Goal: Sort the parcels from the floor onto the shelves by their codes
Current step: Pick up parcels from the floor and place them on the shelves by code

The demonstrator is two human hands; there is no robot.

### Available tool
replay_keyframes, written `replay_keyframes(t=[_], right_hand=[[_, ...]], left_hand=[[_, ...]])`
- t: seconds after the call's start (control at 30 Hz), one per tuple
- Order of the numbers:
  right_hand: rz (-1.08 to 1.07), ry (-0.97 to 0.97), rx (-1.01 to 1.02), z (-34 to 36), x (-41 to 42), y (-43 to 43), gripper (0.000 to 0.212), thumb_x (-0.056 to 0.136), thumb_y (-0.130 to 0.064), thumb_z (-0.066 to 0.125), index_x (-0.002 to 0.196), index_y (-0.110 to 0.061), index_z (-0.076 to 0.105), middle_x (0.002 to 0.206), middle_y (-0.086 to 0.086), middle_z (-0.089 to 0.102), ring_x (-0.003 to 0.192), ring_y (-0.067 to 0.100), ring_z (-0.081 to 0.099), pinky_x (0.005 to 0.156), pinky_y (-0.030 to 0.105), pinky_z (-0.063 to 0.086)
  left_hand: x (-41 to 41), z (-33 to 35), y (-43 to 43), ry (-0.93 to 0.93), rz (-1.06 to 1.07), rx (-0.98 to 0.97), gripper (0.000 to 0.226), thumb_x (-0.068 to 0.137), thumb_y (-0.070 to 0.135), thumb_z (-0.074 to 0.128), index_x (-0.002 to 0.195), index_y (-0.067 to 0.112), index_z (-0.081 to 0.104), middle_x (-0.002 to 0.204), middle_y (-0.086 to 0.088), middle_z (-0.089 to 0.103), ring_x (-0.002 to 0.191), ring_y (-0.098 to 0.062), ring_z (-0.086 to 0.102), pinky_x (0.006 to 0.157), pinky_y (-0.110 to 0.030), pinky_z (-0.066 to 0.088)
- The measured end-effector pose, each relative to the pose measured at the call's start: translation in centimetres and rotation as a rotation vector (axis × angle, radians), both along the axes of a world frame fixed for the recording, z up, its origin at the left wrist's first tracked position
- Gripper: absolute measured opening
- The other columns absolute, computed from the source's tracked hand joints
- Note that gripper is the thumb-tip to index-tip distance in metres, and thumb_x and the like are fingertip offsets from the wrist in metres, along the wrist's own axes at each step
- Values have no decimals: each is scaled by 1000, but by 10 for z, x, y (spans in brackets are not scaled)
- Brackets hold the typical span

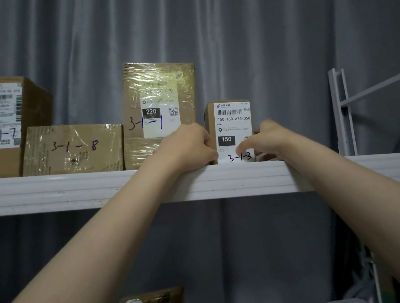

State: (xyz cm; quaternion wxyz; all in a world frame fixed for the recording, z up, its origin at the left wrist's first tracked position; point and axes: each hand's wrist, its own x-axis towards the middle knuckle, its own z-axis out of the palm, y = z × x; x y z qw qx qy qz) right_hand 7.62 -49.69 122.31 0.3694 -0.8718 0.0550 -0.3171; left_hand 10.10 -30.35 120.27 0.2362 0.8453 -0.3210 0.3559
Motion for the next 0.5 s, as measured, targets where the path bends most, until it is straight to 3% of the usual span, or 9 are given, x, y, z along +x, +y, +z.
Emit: replay_keyframes(t=[0.17,0.23,0.3,0.37,0.43,0.5], right_hand=[[9,13,-16,1,3,-2,77,36,-27,78,109,-8,64,102,8,73,92,29,73,83,52,59],[13,20,-29,0,3,-1,66,46,-24,80,108,-6,64,100,10,73,89,29,73,84,51,59],[-2,9,-48,-1,2,1,40,70,-17,78,104,-3,62,99,10,71,86,28,72,85,46,59],[-20,-12,-65,-1,4,0,17,80,-10,71,92,-6,60,97,12,69,80,28,70,78,42,58],[-28,-26,-74,-1,5,0,18,81,-4,66,75,-12,50,88,13,66,76,29,66,70,39,55],[-18,-45,-63,-1,6,0,25,84,-1,59,70,-15,43,83,11,65,83,29,66,71,40,55]], left_hand=[[3,1,-2,40,17,7,20,75,31,74,68,16,63,78,2,64,82,-24,62,67,-31,49],[3,2,-2,36,25,5,19,75,32,74,70,16,65,82,0,66,84,-24,63,75,-35,54],[4,1,-2,28,26,-1,16,74,32,73,73,17,68,82,1,67,84,-23,63,79,-38,56],[5,1,-1,15,22,-3,13,74,32,72,77,19,70,83,2,68,84,-21,64,81,-40,56],[6,1,-1,5,18,-6,11,74,32,71,79,22,72,85,3,68,86,-21,64,82,-41,56],[6,1,-2,-6,20,-10,10,75,32,71,80,23,72,88,4,68,88,-21,64,84,-41,55]])
